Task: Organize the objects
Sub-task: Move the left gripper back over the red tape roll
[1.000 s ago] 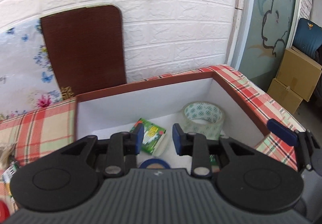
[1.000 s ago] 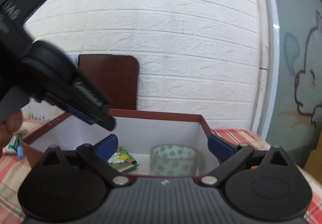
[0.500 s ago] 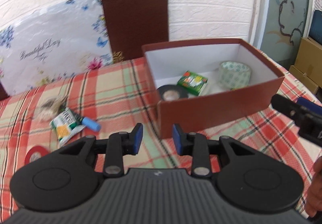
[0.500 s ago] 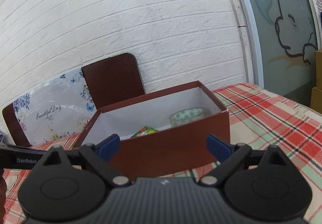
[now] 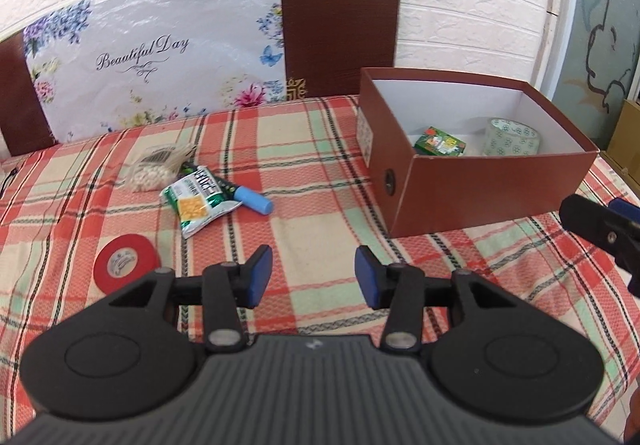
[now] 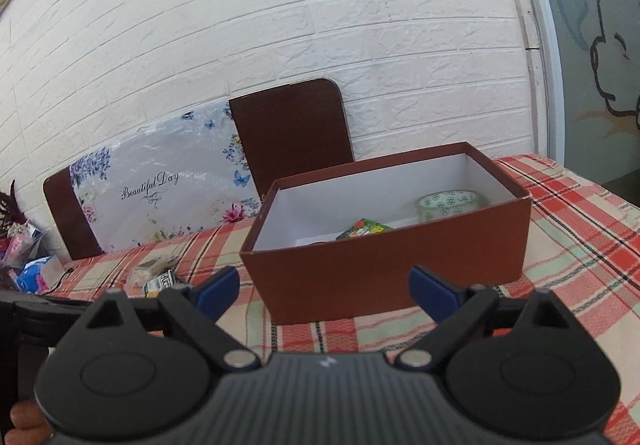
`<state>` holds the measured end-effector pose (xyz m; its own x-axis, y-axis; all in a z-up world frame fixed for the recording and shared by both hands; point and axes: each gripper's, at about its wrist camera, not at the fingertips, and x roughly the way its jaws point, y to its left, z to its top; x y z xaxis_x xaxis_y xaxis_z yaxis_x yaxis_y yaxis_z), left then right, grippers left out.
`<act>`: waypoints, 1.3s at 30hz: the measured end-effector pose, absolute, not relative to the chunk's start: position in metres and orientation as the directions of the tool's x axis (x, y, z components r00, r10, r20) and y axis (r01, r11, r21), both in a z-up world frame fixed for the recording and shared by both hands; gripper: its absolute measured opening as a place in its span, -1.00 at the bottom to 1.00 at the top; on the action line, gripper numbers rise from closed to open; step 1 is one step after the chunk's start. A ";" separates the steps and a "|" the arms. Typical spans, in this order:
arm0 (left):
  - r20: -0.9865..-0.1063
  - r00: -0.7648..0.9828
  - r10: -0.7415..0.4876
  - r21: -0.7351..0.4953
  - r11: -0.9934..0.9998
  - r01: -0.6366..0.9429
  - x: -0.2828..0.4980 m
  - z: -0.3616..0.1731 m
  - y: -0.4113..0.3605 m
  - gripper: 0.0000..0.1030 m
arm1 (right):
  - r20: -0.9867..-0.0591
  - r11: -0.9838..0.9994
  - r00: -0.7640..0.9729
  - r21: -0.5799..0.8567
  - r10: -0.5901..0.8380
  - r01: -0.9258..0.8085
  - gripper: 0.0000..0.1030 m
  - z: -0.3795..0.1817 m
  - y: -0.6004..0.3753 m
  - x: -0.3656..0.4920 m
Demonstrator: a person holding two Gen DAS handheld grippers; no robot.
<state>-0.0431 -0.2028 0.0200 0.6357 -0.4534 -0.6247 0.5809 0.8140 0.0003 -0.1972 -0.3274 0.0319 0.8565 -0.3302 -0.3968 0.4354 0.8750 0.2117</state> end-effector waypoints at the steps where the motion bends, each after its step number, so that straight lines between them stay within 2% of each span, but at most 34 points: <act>1: -0.624 0.637 -0.452 -0.004 0.817 0.576 -0.042 0.019 -0.200 -0.07 | -0.399 0.878 0.857 0.206 -0.327 0.431 0.84 0.032 -0.324 -0.196; 13: -0.638 0.624 -0.451 -0.024 0.822 0.569 -0.032 0.006 -0.184 -0.07 | -0.435 0.887 0.845 0.186 -0.312 0.423 0.79 0.027 -0.306 -0.186; 26: -0.642 0.612 -0.461 -0.016 0.806 0.591 -0.039 0.004 -0.189 -0.07 | -0.446 0.881 0.843 0.210 -0.300 0.424 0.59 0.018 -0.309 -0.188; 28: -0.644 0.608 -0.465 -0.015 0.802 0.597 -0.040 0.003 -0.190 -0.06 | -0.445 0.879 0.842 0.210 -0.304 0.428 0.55 0.017 -0.310 -0.188; 30: -0.644 0.606 -0.466 -0.015 0.800 0.600 -0.041 0.003 -0.191 -0.06 | -0.448 0.880 0.842 0.211 -0.300 0.425 0.40 0.016 -0.310 -0.188; 35: -0.644 0.604 -0.469 -0.035 0.807 0.589 -0.036 0.001 -0.183 -0.06 | -0.460 0.894 0.845 0.203 -0.273 0.399 0.17 0.012 -0.306 -0.185; 39: -0.644 0.620 -0.448 -0.032 0.826 0.563 -0.027 -0.008 -0.163 -0.06 | -0.474 0.913 0.843 0.171 -0.254 0.371 0.17 0.004 -0.297 -0.178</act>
<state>-0.0265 -0.1635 -0.0079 0.6201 -0.4476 -0.6444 0.5632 0.8257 -0.0316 -0.1778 -0.2972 0.0038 0.8429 -0.2539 -0.4743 0.3713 0.9126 0.1714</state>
